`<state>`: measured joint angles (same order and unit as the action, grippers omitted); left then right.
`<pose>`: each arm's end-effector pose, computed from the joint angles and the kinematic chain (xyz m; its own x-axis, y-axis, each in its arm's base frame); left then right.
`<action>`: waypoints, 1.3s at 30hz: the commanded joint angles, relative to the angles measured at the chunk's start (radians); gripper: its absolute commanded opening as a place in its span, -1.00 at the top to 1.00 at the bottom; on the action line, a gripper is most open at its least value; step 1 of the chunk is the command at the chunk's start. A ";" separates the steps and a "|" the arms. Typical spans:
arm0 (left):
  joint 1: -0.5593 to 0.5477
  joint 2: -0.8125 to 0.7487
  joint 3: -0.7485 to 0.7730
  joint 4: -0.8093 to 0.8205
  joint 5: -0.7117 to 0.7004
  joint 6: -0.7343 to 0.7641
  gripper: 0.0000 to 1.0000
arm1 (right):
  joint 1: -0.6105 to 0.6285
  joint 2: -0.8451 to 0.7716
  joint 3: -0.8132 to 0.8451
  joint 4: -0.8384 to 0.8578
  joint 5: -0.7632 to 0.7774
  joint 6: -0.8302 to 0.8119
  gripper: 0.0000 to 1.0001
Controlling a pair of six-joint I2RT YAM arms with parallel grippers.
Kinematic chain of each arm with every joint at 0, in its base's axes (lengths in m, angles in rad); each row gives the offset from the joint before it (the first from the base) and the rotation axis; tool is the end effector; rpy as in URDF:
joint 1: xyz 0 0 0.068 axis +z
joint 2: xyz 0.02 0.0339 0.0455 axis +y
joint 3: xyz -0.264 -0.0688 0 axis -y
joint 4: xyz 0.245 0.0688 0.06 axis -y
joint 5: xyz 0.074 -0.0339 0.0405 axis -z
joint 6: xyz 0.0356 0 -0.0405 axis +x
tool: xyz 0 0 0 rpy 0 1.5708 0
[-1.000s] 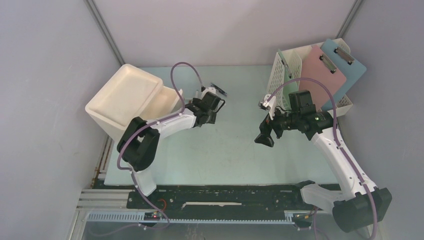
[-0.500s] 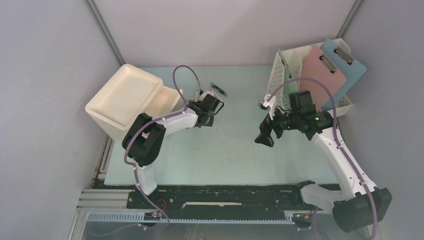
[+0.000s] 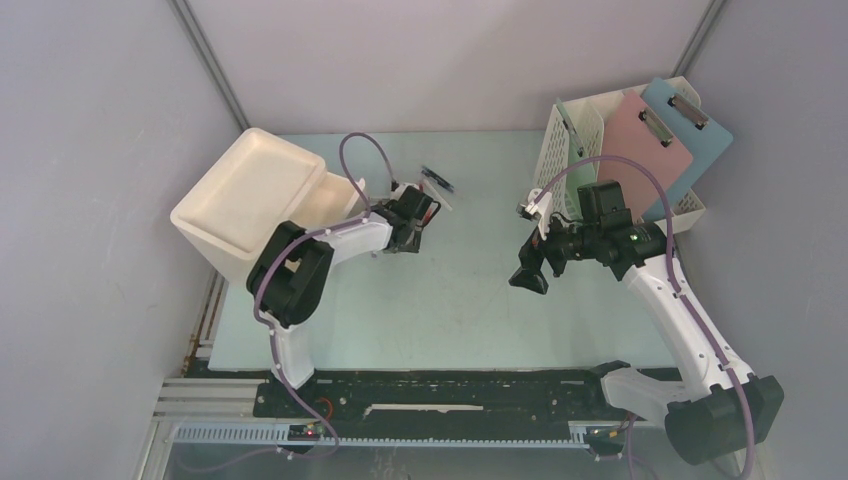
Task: Organize the desk
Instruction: Pick up the stationery from the center of the board.
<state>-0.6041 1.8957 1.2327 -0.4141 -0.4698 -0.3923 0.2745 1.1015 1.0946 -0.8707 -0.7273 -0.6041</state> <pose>0.3255 -0.2051 0.1671 -0.7958 0.1350 -0.5903 0.0278 0.9819 0.1872 0.1960 0.0798 0.3299 -0.2621 -0.5146 -0.8164 -0.9238 0.3785 0.0579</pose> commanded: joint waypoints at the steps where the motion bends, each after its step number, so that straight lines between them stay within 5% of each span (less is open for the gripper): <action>1: 0.010 0.013 0.030 0.003 0.023 -0.014 -0.36 | 0.000 -0.014 0.011 0.009 -0.014 -0.017 -0.99; 21: 0.021 0.058 0.034 0.013 0.062 -0.020 -0.27 | 0.000 -0.016 0.011 0.007 -0.015 -0.019 -0.99; 39: -0.001 -0.087 -0.048 0.089 0.111 0.010 0.71 | 0.000 -0.013 0.011 0.006 -0.017 -0.020 -0.99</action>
<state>-0.5877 1.9079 1.2171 -0.3630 -0.3729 -0.4004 0.2745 1.1015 1.0946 -0.8711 -0.7273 -0.6075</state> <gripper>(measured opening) 0.485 0.993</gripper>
